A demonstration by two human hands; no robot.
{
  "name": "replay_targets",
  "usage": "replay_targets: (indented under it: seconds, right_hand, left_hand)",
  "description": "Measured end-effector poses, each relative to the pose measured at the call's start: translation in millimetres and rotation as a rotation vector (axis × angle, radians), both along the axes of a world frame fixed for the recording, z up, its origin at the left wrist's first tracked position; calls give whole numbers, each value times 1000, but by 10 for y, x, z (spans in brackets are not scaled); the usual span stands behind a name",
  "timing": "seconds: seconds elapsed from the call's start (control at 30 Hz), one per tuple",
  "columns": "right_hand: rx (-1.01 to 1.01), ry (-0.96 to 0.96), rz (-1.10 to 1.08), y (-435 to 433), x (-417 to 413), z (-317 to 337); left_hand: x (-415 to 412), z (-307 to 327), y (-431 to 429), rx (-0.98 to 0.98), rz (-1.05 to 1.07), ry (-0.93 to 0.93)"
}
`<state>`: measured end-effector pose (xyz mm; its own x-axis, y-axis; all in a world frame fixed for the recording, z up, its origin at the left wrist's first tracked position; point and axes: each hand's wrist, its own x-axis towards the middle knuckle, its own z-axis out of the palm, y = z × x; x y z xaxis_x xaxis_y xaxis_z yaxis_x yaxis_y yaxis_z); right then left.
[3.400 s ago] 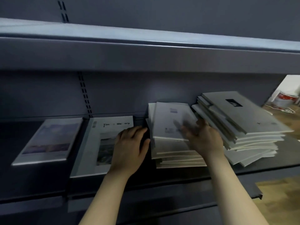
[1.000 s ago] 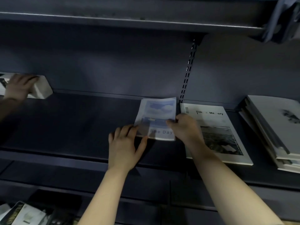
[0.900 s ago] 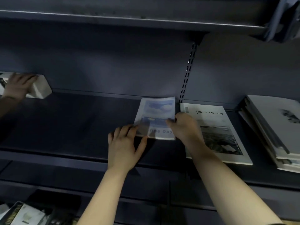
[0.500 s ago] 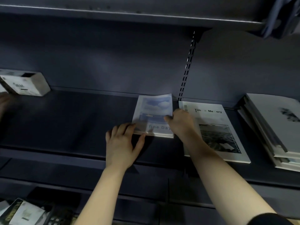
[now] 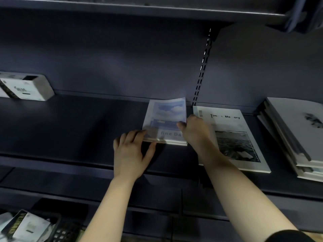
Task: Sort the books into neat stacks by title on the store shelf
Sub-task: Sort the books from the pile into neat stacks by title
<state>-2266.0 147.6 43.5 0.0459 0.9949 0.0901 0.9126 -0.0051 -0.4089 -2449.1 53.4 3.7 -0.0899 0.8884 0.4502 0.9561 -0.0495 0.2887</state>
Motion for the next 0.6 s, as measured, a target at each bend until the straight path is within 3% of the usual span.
replay_targets:
  seconds: [0.17,0.27,0.6]
  right_hand:
    - [35,143,14,-26,56,-8]
    - [176,212,71,-116,183,83]
    - [509,68,-82,-338,1910,506]
  left_hand:
    - [13,37,16,13,-8,9]
    - [129,124,51,70,-38,-20]
    - [1372,383,256,74,-313,-66]
